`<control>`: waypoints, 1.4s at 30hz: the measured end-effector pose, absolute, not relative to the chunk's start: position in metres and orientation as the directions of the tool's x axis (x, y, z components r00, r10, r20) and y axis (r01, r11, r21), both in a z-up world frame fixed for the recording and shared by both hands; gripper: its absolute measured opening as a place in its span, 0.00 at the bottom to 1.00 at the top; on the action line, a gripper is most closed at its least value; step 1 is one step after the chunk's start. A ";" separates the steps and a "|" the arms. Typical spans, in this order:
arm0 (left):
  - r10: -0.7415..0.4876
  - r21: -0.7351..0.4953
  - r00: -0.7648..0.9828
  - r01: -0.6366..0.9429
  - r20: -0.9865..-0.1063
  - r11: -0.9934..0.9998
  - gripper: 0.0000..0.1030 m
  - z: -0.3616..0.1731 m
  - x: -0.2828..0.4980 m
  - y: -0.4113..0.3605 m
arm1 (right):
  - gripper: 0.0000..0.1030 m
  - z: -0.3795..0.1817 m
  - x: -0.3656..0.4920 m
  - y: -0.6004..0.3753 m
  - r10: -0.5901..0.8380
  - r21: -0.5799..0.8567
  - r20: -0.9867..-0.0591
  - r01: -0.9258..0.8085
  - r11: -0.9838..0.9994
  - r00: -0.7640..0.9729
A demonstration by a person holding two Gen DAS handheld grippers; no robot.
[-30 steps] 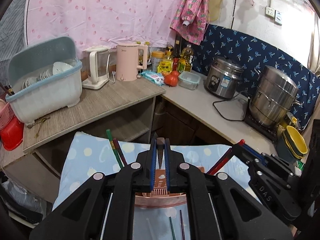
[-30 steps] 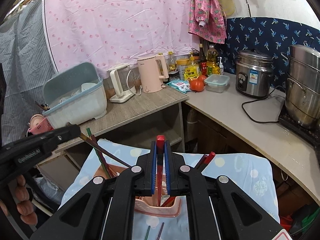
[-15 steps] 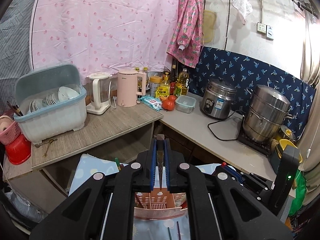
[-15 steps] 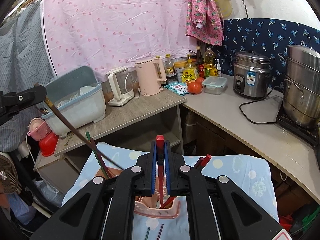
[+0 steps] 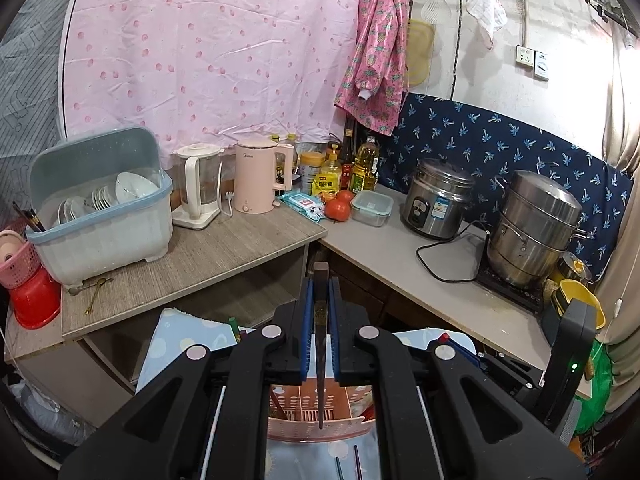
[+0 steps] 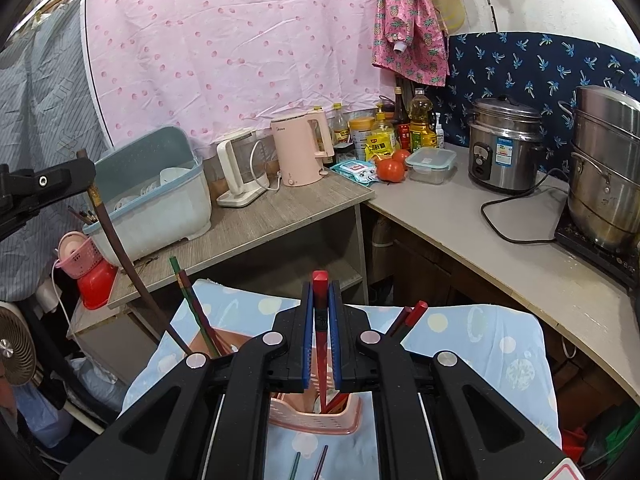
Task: Organize utensils
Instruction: 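Open both grippers to release the chopsticks into the pink caddy, then move both open grippers back to the last two chopsticks on the cloth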
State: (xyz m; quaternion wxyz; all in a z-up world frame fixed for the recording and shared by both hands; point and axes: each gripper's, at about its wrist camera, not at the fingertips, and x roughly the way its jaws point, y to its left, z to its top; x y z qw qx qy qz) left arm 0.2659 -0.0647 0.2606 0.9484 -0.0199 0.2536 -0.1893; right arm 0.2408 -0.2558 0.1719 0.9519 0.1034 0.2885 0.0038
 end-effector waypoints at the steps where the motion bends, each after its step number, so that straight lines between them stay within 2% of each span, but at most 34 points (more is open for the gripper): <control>1: -0.371 -0.134 0.800 0.351 -0.472 0.927 0.07 0.261 0.266 -0.065 | 0.07 0.172 0.241 -0.256 0.067 0.199 -0.549 0.053 0.978 0.833; 11: -0.372 -0.133 0.805 0.352 -0.463 0.927 0.07 0.264 0.267 -0.067 | 0.07 0.168 0.243 -0.257 0.067 0.201 -0.553 0.056 0.978 0.831; 16: -0.353 -0.127 0.786 0.336 -0.508 0.933 0.09 0.245 0.271 -0.072 | 0.07 0.164 0.244 -0.259 0.060 0.198 -0.558 0.063 0.978 0.828; 17: -0.343 -0.125 0.784 0.327 -0.517 0.937 0.12 0.241 0.271 -0.072 | 0.11 0.164 0.244 -0.259 0.054 0.196 -0.556 0.068 0.978 0.829; 18: -0.340 -0.125 0.781 0.324 -0.524 0.938 0.23 0.238 0.272 -0.073 | 0.15 0.164 0.242 -0.260 0.042 0.193 -0.550 0.078 0.978 0.834; 19: -0.331 -0.127 0.782 0.313 -0.528 0.941 0.38 0.234 0.272 -0.072 | 0.29 0.164 0.241 -0.260 0.035 0.192 -0.547 0.085 0.978 0.837; 20: -0.325 -0.127 0.786 0.305 -0.526 0.944 0.44 0.233 0.271 -0.071 | 0.41 0.165 0.239 -0.261 0.032 0.194 -0.540 0.088 0.977 0.841; 21: -0.317 -0.122 0.792 0.298 -0.523 0.947 0.48 0.231 0.270 -0.069 | 0.43 0.166 0.235 -0.262 0.023 0.195 -0.529 0.095 0.976 0.848; 30: -0.291 -0.127 0.772 0.267 -0.565 0.955 0.50 0.205 0.256 -0.056 | 0.45 0.166 0.207 -0.262 0.032 0.214 -0.525 0.096 0.972 0.851; 42: -0.257 -0.127 0.669 0.238 -0.698 0.963 0.50 0.123 0.211 -0.042 | 0.45 0.114 0.141 -0.239 0.034 0.186 -0.634 0.110 0.976 0.773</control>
